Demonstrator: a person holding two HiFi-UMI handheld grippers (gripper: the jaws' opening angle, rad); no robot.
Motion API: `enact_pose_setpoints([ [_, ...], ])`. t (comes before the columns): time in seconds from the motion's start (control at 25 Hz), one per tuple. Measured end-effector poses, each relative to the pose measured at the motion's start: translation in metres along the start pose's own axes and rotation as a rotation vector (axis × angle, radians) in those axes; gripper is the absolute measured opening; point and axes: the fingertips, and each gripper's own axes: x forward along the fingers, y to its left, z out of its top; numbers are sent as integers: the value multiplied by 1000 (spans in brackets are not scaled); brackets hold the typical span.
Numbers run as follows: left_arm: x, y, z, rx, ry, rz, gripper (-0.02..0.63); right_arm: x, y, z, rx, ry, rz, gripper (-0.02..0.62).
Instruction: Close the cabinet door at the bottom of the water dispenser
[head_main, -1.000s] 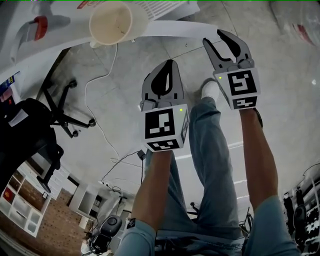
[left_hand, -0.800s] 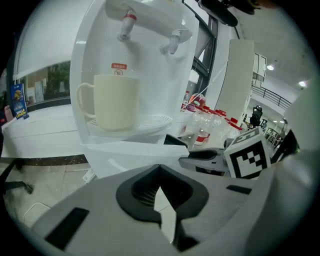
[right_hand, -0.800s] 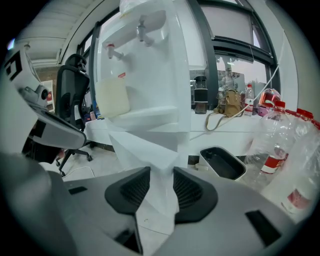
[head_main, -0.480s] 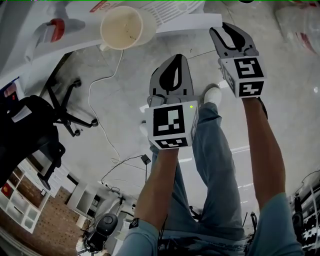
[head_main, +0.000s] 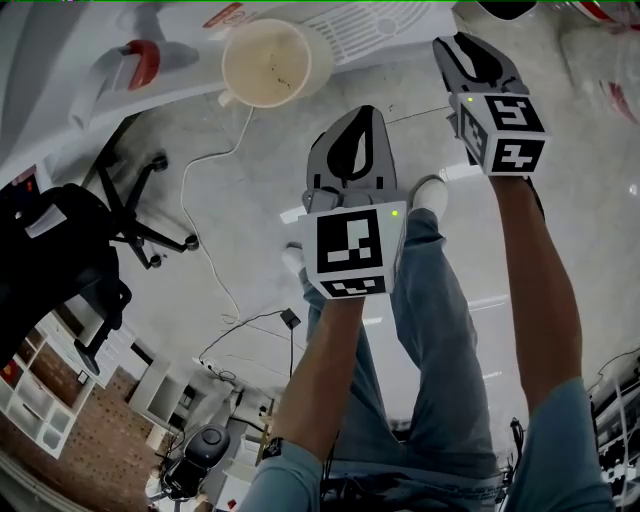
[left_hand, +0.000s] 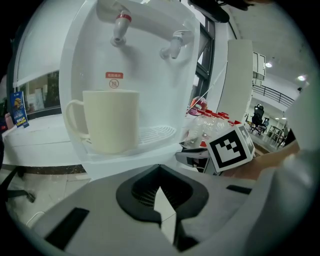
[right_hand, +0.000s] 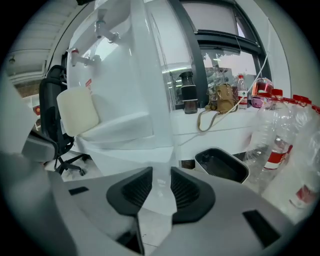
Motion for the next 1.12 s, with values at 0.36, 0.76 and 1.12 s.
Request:
enact_pose_setpoints([
  [0.36, -1, 2, 4, -2, 0, 0, 8, 13, -7, 7, -4, 7, -22, 123],
  [0.76, -13, 8, 4, -24, -15, 4, 8, 17, -10, 13, -13, 31, -64, 34],
  [1.12, -53, 19, 1, -62, -66, 26, 8, -28, 33, 20, -31, -6, -28, 34],
])
